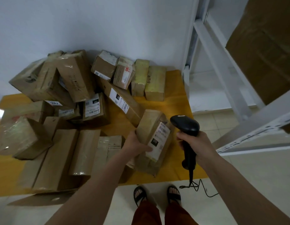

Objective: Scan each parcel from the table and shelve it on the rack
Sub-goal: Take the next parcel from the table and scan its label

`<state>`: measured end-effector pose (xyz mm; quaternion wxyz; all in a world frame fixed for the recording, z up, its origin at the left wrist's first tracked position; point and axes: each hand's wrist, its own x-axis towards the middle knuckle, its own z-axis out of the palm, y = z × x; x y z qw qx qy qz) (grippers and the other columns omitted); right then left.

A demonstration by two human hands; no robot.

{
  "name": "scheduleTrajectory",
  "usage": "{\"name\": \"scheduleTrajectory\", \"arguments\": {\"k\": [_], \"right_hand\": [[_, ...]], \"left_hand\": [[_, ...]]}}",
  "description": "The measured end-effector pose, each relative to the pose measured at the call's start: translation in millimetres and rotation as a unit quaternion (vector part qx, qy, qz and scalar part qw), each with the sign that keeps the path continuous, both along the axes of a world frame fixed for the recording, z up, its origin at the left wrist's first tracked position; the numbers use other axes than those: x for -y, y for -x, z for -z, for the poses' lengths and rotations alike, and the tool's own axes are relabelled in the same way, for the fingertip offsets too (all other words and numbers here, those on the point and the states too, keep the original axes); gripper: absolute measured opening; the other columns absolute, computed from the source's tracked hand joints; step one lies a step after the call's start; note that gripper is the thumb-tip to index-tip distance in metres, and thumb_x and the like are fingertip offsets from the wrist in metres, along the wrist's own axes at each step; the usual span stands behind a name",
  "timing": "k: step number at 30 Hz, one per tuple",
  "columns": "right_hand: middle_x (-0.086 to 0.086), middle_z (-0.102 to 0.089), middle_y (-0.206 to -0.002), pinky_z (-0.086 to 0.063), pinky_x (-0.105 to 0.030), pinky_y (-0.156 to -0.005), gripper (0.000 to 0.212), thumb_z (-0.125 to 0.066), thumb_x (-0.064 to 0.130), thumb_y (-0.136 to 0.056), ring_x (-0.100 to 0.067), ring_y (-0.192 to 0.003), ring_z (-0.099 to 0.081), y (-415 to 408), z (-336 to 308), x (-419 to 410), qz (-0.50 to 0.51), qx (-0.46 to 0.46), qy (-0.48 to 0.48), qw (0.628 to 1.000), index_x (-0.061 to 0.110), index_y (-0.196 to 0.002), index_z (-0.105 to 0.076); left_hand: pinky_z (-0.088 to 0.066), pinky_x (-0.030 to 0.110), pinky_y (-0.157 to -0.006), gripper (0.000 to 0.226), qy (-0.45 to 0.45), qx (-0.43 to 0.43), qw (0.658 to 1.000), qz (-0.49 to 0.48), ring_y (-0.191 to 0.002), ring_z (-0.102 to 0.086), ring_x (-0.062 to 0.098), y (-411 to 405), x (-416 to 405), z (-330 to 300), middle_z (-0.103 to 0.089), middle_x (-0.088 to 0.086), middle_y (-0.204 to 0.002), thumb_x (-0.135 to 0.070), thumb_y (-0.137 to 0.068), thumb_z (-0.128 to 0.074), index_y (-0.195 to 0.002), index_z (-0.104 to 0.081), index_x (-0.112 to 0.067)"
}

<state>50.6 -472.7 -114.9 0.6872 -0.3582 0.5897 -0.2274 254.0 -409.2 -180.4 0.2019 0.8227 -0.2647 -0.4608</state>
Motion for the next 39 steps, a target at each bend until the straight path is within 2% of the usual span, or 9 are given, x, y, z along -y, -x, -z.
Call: {"name": "scheduleTrajectory", "arguments": {"k": [4, 9, 11, 13, 17, 27, 31, 35, 39], "right_hand": [[-0.014, -0.070, -0.078, -0.053, -0.031, -0.066, 0.004, -0.069, 0.009, -0.085, -0.021, -0.066, -0.063, 0.1, -17.3, 0.3, -0.006, 0.025, 0.026, 0.999, 0.005, -0.087, -0.067], [-0.013, -0.069, -0.074, -0.052, -0.032, -0.067, 0.009, -0.067, 0.014, -0.087, -0.020, -0.063, -0.062, -3.5, -41.0, -3.1, -0.053, 0.044, 0.089, 0.994, 0.006, -0.085, -0.068], [-0.009, -0.068, -0.070, -0.051, -0.031, -0.064, 0.012, -0.068, 0.016, -0.087, -0.017, -0.059, -0.060, -7.2, -47.5, -5.6, -0.077, 0.037, 0.118, 0.989, 0.005, -0.081, -0.069], [-0.006, -0.068, -0.067, -0.050, -0.028, -0.062, 0.014, -0.069, 0.018, -0.086, -0.014, -0.056, -0.060, -11.0, -52.3, -8.7, -0.097, 0.030, 0.148, 0.984, 0.006, -0.079, -0.069], [0.002, -0.064, -0.059, -0.048, -0.017, -0.054, 0.014, -0.068, 0.017, -0.087, -0.007, -0.051, -0.058, -17.0, -59.2, -15.9, -0.129, 0.025, 0.199, 0.971, 0.012, -0.075, -0.067], [-0.001, -0.063, -0.062, -0.049, -0.023, -0.057, 0.009, -0.065, 0.015, -0.089, -0.011, -0.054, -0.057, -17.2, -66.1, -23.2, -0.144, 0.038, 0.227, 0.963, 0.013, -0.081, -0.067], [0.000, -0.064, -0.062, -0.049, -0.024, -0.059, 0.010, -0.066, 0.017, -0.089, -0.010, -0.054, -0.058, -14.0, -67.5, -24.1, -0.151, 0.032, 0.236, 0.959, 0.017, -0.079, -0.067], [0.004, -0.065, -0.060, -0.048, -0.018, -0.057, 0.010, -0.067, 0.020, -0.088, -0.006, -0.053, -0.059, -9.9, -65.5, -23.7, -0.151, 0.029, 0.226, 0.962, 0.016, -0.079, -0.068], [0.002, -0.070, -0.066, -0.049, -0.023, -0.061, 0.007, -0.068, 0.020, -0.087, -0.006, -0.056, -0.061, -0.6, -60.5, -19.4, -0.154, 0.034, 0.194, 0.968, 0.013, -0.089, -0.068]], "left_hand": [[-0.050, 0.054, -0.098, 0.102, 0.072, -0.182, 0.979, -0.059, -0.120, -0.054, 0.030, -10.3, 6.5, -17.1, -0.054, 0.005, -0.130, -0.002, -0.053, -0.090, -0.138, -0.036, -0.018], [-0.053, 0.053, -0.093, 0.106, 0.149, -0.274, 0.946, -0.088, -0.117, -0.060, 0.032, -23.0, 24.0, -40.6, -0.061, 0.011, -0.127, 0.007, -0.045, -0.086, -0.139, -0.040, -0.013], [-0.055, 0.048, -0.090, 0.093, 0.169, -0.272, 0.943, -0.094, -0.108, -0.064, 0.029, -28.8, 29.9, -48.3, -0.064, 0.011, -0.119, 0.017, -0.055, -0.078, -0.137, -0.040, -0.009], [-0.055, 0.045, -0.085, 0.086, 0.172, -0.261, 0.942, -0.126, -0.104, -0.062, 0.028, -33.7, 32.3, -54.1, -0.062, 0.008, -0.113, 0.022, -0.062, -0.072, -0.133, -0.041, -0.015], [-0.052, 0.055, -0.093, 0.114, 0.174, -0.274, 0.932, -0.161, -0.116, -0.058, 0.034, -45.9, 33.9, -57.4, -0.059, 0.012, -0.128, 0.013, -0.045, -0.082, -0.143, -0.037, -0.023], [-0.056, 0.044, -0.077, 0.097, 0.199, -0.286, 0.921, -0.173, -0.110, -0.060, 0.033, -50.9, 33.4, -57.4, -0.060, 0.013, -0.126, 0.022, -0.065, -0.070, -0.146, -0.034, -0.019], [-0.056, 0.047, -0.082, 0.104, 0.205, -0.297, 0.917, -0.170, -0.113, -0.060, 0.034, -49.5, 31.9, -57.9, -0.060, 0.014, -0.128, 0.016, -0.055, -0.076, -0.145, -0.037, -0.019], [-0.057, 0.046, -0.080, 0.095, 0.210, -0.295, 0.915, -0.178, -0.111, -0.060, 0.033, -45.0, 30.3, -58.3, -0.058, 0.014, -0.129, 0.018, -0.060, -0.076, -0.140, -0.040, -0.018], [-0.051, 0.058, -0.093, 0.117, 0.196, -0.284, 0.925, -0.160, -0.118, -0.058, 0.036, -36.6, 22.5, -58.3, -0.059, 0.012, -0.131, -0.002, -0.040, -0.093, -0.142, -0.042, -0.021]]}}
